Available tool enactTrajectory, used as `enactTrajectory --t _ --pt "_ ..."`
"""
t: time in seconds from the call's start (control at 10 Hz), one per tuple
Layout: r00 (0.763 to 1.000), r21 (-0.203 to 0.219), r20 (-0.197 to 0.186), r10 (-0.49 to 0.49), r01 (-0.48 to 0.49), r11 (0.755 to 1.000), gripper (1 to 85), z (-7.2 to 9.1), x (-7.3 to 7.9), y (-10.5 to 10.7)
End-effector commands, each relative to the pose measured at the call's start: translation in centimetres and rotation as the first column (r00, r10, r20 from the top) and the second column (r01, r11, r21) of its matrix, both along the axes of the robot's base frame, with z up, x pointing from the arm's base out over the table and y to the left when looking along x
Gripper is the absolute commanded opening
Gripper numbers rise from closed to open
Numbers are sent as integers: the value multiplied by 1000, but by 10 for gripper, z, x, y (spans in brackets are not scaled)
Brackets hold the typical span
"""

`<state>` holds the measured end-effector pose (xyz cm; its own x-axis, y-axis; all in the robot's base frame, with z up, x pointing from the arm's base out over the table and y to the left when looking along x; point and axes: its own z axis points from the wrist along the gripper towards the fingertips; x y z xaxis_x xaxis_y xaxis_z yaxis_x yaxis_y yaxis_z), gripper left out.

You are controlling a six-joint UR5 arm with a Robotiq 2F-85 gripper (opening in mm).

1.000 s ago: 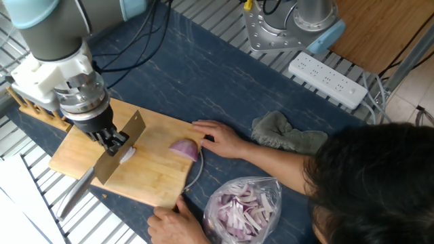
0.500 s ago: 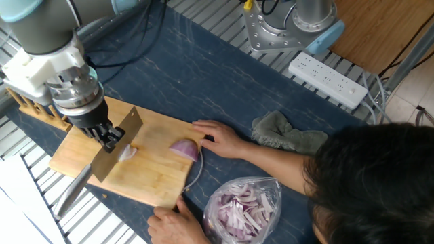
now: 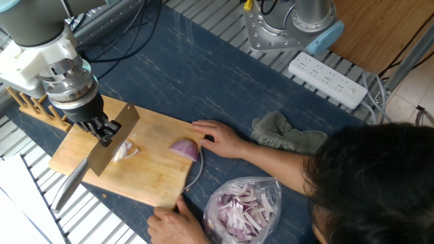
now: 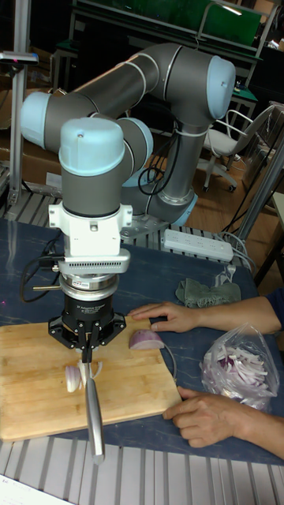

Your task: Chop the onions

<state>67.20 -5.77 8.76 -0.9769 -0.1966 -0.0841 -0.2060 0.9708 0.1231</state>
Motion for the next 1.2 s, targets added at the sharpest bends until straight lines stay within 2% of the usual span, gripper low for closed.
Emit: enactTrajectory --t 0.0,0.3,0.6,0.8,0.9,1.1 --pt "1000 -16 11 -1 1 1000 10 -3 -3 6" --pt "995 -94 32 92 -89 992 10 3 -3 -4" --pt "995 -89 28 97 -94 992 10 8 -7 7" --pt "990 -111 17 140 -138 984 10 14 -15 11" --pt "982 -113 18 189 -186 976 10 15 -18 13" --pt "950 -139 31 310 -303 943 10 12 -16 12"
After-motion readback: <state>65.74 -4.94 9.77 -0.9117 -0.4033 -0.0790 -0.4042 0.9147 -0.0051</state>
